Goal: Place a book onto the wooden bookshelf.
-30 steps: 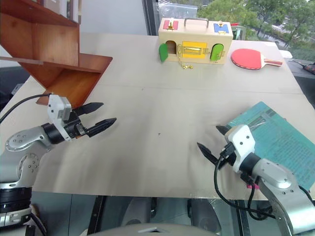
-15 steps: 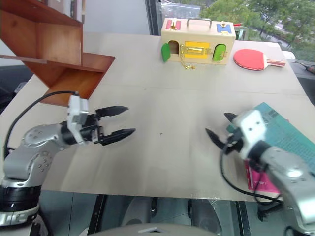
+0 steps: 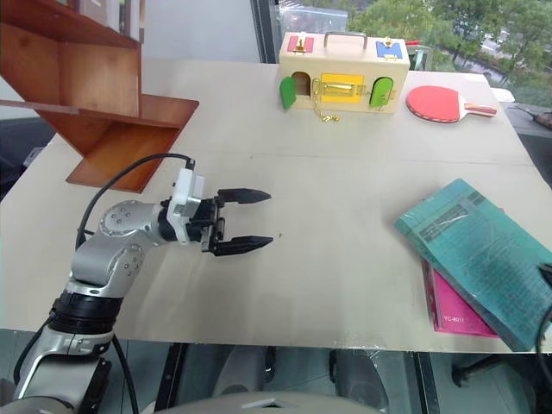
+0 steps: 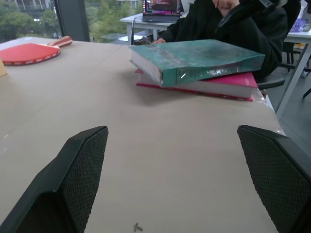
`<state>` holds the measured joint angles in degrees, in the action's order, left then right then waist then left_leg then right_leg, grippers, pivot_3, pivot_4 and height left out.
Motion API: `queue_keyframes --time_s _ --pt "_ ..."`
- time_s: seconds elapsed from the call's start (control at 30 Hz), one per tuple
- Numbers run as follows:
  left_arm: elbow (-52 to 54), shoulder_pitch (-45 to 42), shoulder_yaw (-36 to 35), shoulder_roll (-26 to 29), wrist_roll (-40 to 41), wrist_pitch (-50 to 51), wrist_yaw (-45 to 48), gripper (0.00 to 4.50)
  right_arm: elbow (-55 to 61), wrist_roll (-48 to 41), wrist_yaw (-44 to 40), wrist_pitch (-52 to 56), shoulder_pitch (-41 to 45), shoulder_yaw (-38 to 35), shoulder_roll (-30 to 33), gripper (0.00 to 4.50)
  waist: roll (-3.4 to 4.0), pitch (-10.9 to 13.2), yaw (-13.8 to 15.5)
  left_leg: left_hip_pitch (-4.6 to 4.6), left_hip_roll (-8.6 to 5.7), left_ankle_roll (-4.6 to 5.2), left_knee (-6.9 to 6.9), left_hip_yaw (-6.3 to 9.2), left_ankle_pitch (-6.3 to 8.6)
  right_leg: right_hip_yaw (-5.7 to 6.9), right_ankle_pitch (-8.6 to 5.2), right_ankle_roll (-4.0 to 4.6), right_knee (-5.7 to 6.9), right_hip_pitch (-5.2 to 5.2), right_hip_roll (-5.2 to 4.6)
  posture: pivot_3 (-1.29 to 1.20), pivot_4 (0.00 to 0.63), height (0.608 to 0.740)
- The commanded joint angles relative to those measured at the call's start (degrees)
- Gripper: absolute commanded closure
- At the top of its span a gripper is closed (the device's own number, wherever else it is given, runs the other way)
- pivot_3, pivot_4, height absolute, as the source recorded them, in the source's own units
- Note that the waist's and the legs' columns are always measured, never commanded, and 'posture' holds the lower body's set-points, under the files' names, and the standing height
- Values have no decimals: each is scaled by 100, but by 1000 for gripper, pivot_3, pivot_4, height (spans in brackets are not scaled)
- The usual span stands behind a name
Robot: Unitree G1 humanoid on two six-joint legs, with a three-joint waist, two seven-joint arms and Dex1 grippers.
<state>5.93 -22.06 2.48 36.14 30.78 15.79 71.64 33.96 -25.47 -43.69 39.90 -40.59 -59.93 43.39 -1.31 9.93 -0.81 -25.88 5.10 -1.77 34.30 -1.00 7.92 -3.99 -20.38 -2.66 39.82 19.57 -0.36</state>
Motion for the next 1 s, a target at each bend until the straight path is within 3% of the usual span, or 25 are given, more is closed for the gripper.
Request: queue_keyframes --time_s 0.03,0.13,0.53,0.8,1.0 --pt "131 24 11 -50 -12 -119 49 0 -264 606 -35 -271 -417 -191 27 4478 6 -4 -17 0 0 0 -1 -1 0 -3 0 0 0 1 0 0 150 740" --pt "216 97 9 -56 -21 -106 24 0 -561 1161 -107 -677 -809 28 57 4478 8 -5 -6 1 0 0 -2 -3 0 -3 -1 -1 0 0 -1 0 150 740" --pt "557 463 -89 -36 64 64 -264 0 -87 1291 -372 -644 -614 1505 42 4478 14 -8 0 3 0 0 -1 -5 0 -5 -1 -1 1 0 -2 0 150 740" --pt "587 542 -130 -3 65 69 -297 0 950 778 -576 -493 -389 1682 -99 4478 13 -8 0 3 0 0 0 -4 0 -4 -1 -1 2 -1 -2 0 150 740" --pt "491 500 -87 -20 24 13 -244 0 1326 429 -889 -265 -634 1336 -190 4478 14 -8 41 1 -1 0 1 -2 0 0 0 -1 2 -3 -2 0 150 740"
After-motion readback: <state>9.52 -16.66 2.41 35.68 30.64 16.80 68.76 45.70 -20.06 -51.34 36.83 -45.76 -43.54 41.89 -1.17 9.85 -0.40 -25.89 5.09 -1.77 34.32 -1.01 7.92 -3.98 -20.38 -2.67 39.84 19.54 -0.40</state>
